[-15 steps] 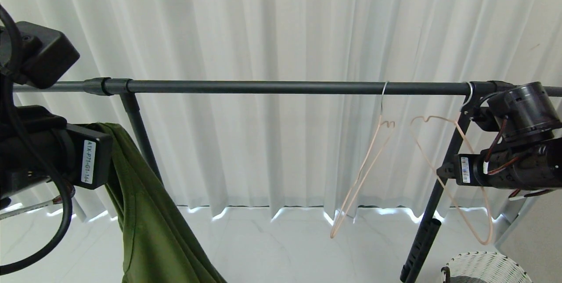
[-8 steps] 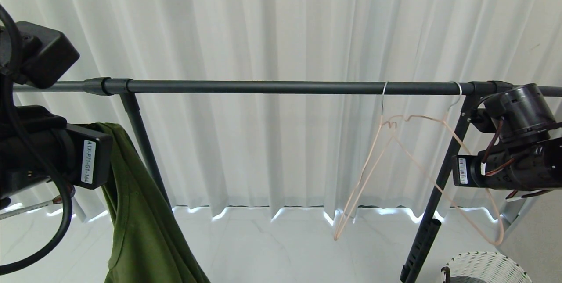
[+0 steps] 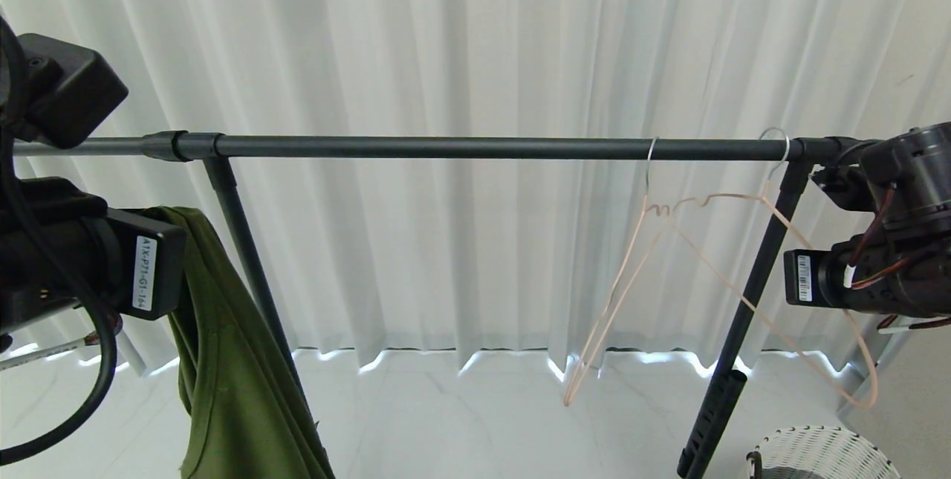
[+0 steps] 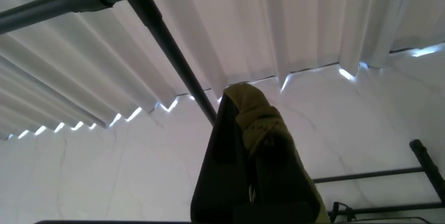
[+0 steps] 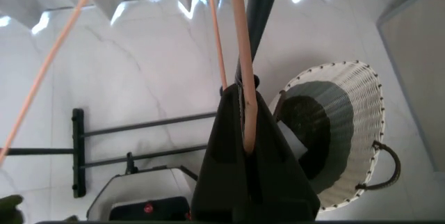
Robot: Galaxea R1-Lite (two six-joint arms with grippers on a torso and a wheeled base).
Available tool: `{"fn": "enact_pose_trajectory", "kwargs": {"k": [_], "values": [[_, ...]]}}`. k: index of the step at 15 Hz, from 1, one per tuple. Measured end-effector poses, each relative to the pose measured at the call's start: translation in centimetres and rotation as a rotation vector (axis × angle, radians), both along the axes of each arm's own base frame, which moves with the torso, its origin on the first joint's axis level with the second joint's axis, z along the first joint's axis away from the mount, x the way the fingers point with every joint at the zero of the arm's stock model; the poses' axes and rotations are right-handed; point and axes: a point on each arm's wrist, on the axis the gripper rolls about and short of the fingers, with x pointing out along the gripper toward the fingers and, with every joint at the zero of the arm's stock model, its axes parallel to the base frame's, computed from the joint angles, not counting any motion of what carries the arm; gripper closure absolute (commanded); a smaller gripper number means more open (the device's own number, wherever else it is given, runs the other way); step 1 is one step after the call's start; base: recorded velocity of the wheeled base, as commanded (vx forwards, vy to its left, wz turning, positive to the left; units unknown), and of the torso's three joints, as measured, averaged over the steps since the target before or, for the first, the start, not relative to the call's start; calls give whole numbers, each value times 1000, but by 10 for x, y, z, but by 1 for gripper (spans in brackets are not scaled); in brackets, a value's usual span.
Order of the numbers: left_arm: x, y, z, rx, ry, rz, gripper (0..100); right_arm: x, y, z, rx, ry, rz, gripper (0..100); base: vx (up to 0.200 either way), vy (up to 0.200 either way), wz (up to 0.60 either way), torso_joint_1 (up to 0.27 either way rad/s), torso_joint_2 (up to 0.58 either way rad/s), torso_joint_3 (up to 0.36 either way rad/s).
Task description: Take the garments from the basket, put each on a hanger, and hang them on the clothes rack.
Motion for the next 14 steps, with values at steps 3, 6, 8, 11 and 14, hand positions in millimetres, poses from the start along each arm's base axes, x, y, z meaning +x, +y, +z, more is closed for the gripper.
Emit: {"fn": "enact_pose_trajectory", "kwargs": {"k": [3, 6, 8, 11, 14], "values": [[-1, 1, 1, -2, -3, 0, 100, -11, -2, 10, 13, -40, 8, 100, 0, 0, 0, 0, 0, 0], [-2, 1, 1, -4, -6, -1, 100, -24, -3, 18, 15, -74, 31, 100, 0, 0, 0, 0, 0, 0], [-3, 2, 2, -6, -10, 0, 100, -39, -6, 19, -2, -88, 61, 100, -100, 0, 0, 1, 1, 4], [-4, 3, 2, -6, -13, 1, 100, -63, -16, 18, -23, -112, 96, 100, -200, 0, 0, 10, 5, 2], [-4, 3, 3, -7, -15, 1, 100, -86, -26, 19, -57, -150, 133, 100, -200, 0, 0, -9, 1, 10]]}}
